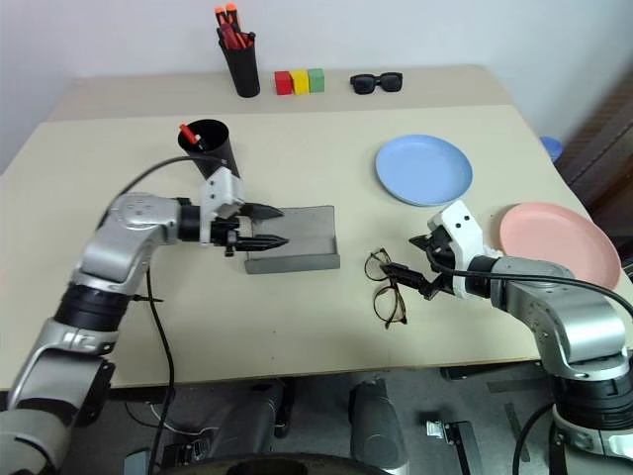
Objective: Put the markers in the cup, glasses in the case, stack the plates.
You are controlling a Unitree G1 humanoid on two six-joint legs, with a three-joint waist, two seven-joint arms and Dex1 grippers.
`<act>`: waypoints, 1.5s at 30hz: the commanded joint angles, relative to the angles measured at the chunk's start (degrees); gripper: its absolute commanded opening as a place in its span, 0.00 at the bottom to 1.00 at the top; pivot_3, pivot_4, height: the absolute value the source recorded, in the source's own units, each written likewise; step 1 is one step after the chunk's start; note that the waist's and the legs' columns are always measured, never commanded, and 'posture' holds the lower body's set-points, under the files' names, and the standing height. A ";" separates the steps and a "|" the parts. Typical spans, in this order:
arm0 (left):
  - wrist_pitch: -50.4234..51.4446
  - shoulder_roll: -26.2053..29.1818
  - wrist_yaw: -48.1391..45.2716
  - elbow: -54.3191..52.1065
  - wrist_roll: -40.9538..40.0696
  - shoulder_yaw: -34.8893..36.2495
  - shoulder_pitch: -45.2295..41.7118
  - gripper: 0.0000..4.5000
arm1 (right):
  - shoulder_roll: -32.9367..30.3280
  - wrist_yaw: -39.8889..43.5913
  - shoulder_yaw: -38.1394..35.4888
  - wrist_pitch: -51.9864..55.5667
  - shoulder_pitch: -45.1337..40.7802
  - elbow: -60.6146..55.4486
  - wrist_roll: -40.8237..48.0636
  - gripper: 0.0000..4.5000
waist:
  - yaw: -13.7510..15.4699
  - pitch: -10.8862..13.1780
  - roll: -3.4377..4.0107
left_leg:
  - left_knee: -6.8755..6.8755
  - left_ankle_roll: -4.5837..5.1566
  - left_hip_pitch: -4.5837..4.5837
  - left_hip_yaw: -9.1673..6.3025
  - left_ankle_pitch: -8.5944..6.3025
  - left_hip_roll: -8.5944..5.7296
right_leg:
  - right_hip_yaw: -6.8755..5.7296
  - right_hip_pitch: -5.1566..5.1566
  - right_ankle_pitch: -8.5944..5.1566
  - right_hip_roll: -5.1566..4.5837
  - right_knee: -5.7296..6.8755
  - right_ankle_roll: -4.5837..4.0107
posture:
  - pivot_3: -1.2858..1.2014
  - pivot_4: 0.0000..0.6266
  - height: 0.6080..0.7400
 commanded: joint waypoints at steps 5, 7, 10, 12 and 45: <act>-1.31 5.32 -0.43 -13.77 -3.29 2.71 14.11 0.62 | 0.95 -3.35 -3.04 8.15 1.00 -3.01 5.90 1.00 | 0.66 0.00 0.03 | 0.06 0.00 -0.01 0.00 0.00 0.02 | 0.00 0.05 -0.06 -0.01 -0.07 -0.16 | 0.52 0.24 1.00; -0.32 5.91 0.50 -17.13 -4.04 2.99 18.25 0.62 | 2.47 -4.69 -2.96 9.98 0.77 -3.37 7.46 1.00 | 0.49 -0.01 0.04 | 0.05 0.01 -0.02 0.01 -0.02 0.03 | 0.00 0.13 -0.02 -0.05 -0.30 -0.24 | 0.52 0.24 1.00; 0.35 6.75 1.67 -19.44 -4.26 3.14 21.41 0.62 | 4.08 -7.09 -2.05 11.82 0.27 -2.73 7.74 1.00 | 0.55 -0.01 0.04 | 0.06 0.08 -0.08 0.02 -0.07 0.02 | 0.01 0.14 -0.01 -0.19 -0.43 -0.24 | 0.52 0.24 1.00; -0.23 6.86 2.16 -19.85 -4.50 3.48 22.76 0.62 | 4.60 -8.11 -1.63 12.52 0.28 -2.17 7.67 1.00 | 0.63 -0.01 0.05 | 0.06 0.08 -0.12 0.03 -0.07 0.02 | 0.00 0.10 -0.01 -0.20 -0.42 -0.24 | 0.52 0.24 1.00; -6.22 3.33 16.01 -14.07 -8.44 18.56 33.89 0.64 | 12.74 3.98 37.89 -21.27 -38.70 20.98 -17.40 0.01 | 0.24 -0.02 0.07 | -0.01 0.07 -0.39 0.41 -0.08 0.29 | -0.24 -0.46 0.16 -0.16 -0.44 -0.37 | 0.52 0.24 1.00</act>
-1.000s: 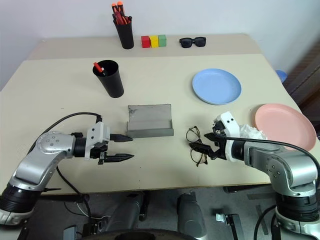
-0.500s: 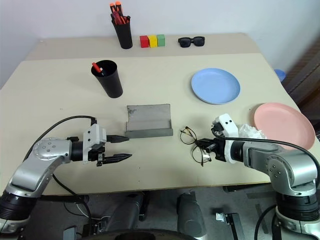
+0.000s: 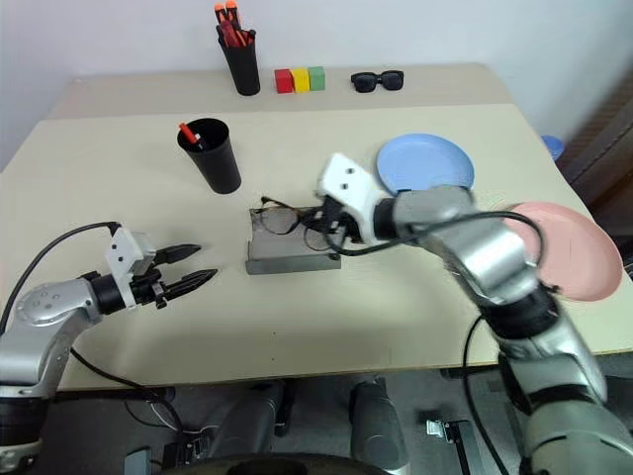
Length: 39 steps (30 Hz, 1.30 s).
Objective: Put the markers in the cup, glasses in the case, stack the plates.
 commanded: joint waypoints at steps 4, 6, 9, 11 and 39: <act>0.97 -1.36 2.53 -8.68 -3.17 1.87 2.58 0.64 | 6.07 3.04 3.59 -10.21 -6.26 16.76 -9.23 0.01 | 0.04 0.01 0.01 | 0.09 -0.02 -0.18 -0.04 0.02 0.03 | 0.00 -0.17 0.16 0.09 0.04 0.10 | 0.52 0.24 1.00; 2.34 -1.21 3.20 -11.25 -4.45 2.32 3.68 0.64 | 6.10 5.10 3.87 -10.87 -5.93 17.37 -10.10 0.01 | 0.00 0.01 0.01 | 0.09 -0.03 -0.18 -0.05 0.01 0.04 | 0.00 -0.17 0.17 0.11 0.04 0.10 | 0.52 0.24 1.00; 3.81 -0.63 3.99 -13.48 -5.19 2.50 4.47 0.64 | 5.09 8.65 4.13 -10.67 -4.54 15.62 -10.60 0.01 | -0.16 0.02 0.03 | 0.07 -0.03 -0.18 -0.04 0.01 0.08 | 0.01 -0.20 0.18 0.16 0.06 0.09 | 0.52 0.24 1.00; 4.87 -0.25 4.50 -14.40 -5.66 2.53 4.22 0.64 | 4.03 11.25 4.18 -10.27 -3.51 13.55 -10.51 0.01 | -0.19 0.02 0.03 | 0.06 -0.03 -0.17 -0.04 0.01 0.14 | 0.01 -0.21 0.19 0.22 0.08 0.09 | 0.52 0.24 1.00; 20.18 -10.07 16.54 2.78 -2.40 -10.20 -28.56 0.00 | -2.85 8.42 -9.24 -7.80 14.38 -10.64 -11.27 0.85 | 1.33 0.00 0.00 | 0.43 -0.10 -0.16 0.01 0.07 -0.03 | -0.19 0.02 0.33 0.34 0.20 0.26 | 0.52 0.24 1.00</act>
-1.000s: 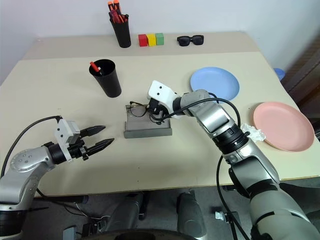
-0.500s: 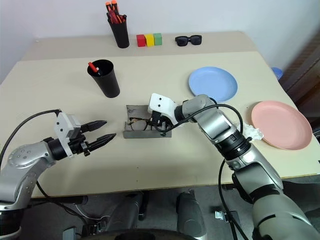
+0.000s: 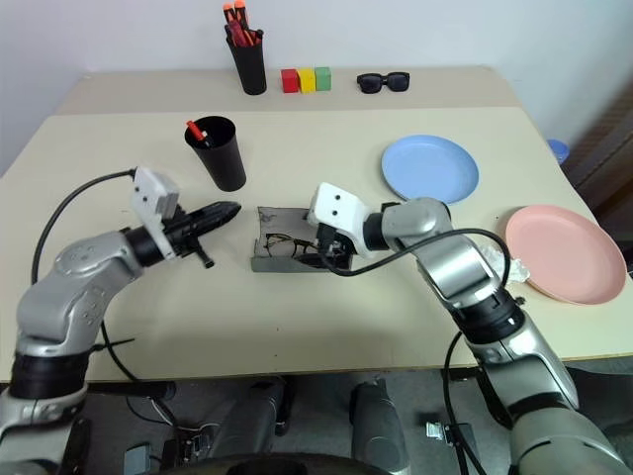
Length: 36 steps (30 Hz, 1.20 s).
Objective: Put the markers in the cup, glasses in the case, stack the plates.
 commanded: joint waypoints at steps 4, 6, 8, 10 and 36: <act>1.16 -6.60 3.10 16.70 6.14 -6.72 -14.94 0.00 | -4.12 -4.47 -8.96 0.78 9.56 -13.18 1.19 0.85 | 0.13 0.00 -0.01 | 0.02 0.01 -0.01 -0.03 0.01 -0.01 | -0.01 0.00 0.05 0.02 0.02 0.10 | 0.52 0.24 1.00; -0.02 -7.82 2.71 21.09 8.65 -8.99 -18.13 0.00 | -4.45 -6.39 -11.35 -1.38 13.45 -15.65 0.68 0.85 | 0.11 0.00 -0.02 | 0.02 0.01 -0.02 -0.02 0.01 -0.02 | -0.01 0.00 0.11 0.02 0.01 0.20 | 0.52 0.24 1.00; 2.31 -8.34 1.35 25.70 10.67 -11.91 -21.26 0.00 | -5.05 -7.81 -13.67 -2.16 17.53 -17.29 0.57 0.85 | -0.09 0.00 -0.02 | 0.01 0.01 -0.02 0.03 0.00 -0.02 | 0.01 -0.01 0.11 0.02 0.01 0.21 | 0.52 0.24 1.00; 3.31 -9.20 0.09 30.25 12.26 -13.95 -24.06 0.00 | -5.29 -9.71 -15.70 -3.45 21.86 -18.62 -0.21 0.85 | -0.15 0.00 -0.02 | 0.01 0.01 -0.02 0.02 0.01 -0.03 | 0.00 0.00 0.11 0.03 0.01 0.22 | 0.52 0.24 1.00; 7.63 -11.17 1.90 40.28 15.39 -9.15 -31.89 0.00 | -3.20 -14.64 -15.09 -8.40 23.95 -14.77 0.42 0.85 | -0.98 0.00 -0.03 | 0.07 0.01 -0.02 -0.05 0.01 -0.01 | 0.00 0.04 0.13 0.04 0.04 0.26 | 0.52 0.24 1.00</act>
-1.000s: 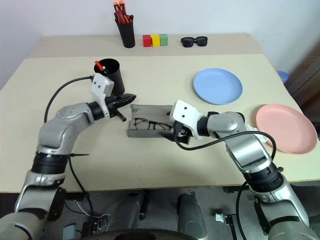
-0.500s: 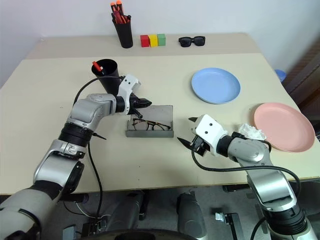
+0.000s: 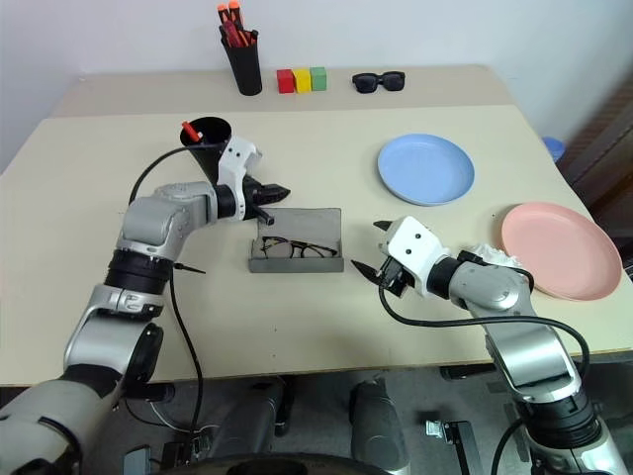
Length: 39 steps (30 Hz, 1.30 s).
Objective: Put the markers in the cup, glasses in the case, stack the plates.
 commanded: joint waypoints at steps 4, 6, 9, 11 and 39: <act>-0.29 -1.47 -2.80 12.49 2.92 -2.19 -8.43 0.00 | 1.04 -0.55 0.62 -0.72 -0.91 -0.98 0.32 0.85 | -0.08 0.00 0.00 | 0.00 0.00 0.00 0.00 0.00 -0.04 | 0.00 0.00 0.01 0.00 0.03 0.02 | 0.52 0.24 1.00; -1.33 -2.14 -5.57 16.82 4.33 -3.97 -10.67 0.00 | 1.13 -0.71 0.58 -0.55 -0.70 -1.35 0.37 0.85 | -0.01 0.00 -0.01 | 0.02 0.01 -0.01 -0.02 0.00 -0.07 | -0.02 0.00 0.01 0.01 0.05 0.03 | 0.52 0.24 1.00; -3.69 -2.64 -8.71 21.30 6.11 -6.00 -12.21 0.00 | 1.28 -1.04 0.03 -0.26 -0.33 -1.75 0.54 0.85 | -0.17 0.00 -0.01 | 0.02 0.01 -0.01 -0.01 0.00 -0.11 | 0.00 0.01 0.02 0.00 0.05 0.05 | 0.52 0.24 1.00; -4.92 -2.83 -10.44 22.99 7.05 -6.78 -12.68 0.00 | 1.25 -1.11 -0.08 -0.23 -0.07 -1.96 0.54 0.85 | -0.29 0.00 -0.01 | 0.01 0.01 -0.01 -0.02 0.00 -0.11 | 0.00 0.00 0.02 0.00 0.07 0.05 | 0.52 0.24 1.00; -3.03 10.80 -29.41 -25.08 -1.57 -7.12 13.73 0.00 | 1.95 -2.91 -0.45 -1.53 -3.67 2.71 -0.39 0.85 | -0.30 0.00 0.01 | 0.06 0.00 0.08 0.00 0.01 0.17 | 0.09 -0.06 0.01 -0.02 0.37 0.01 | 0.52 0.24 1.00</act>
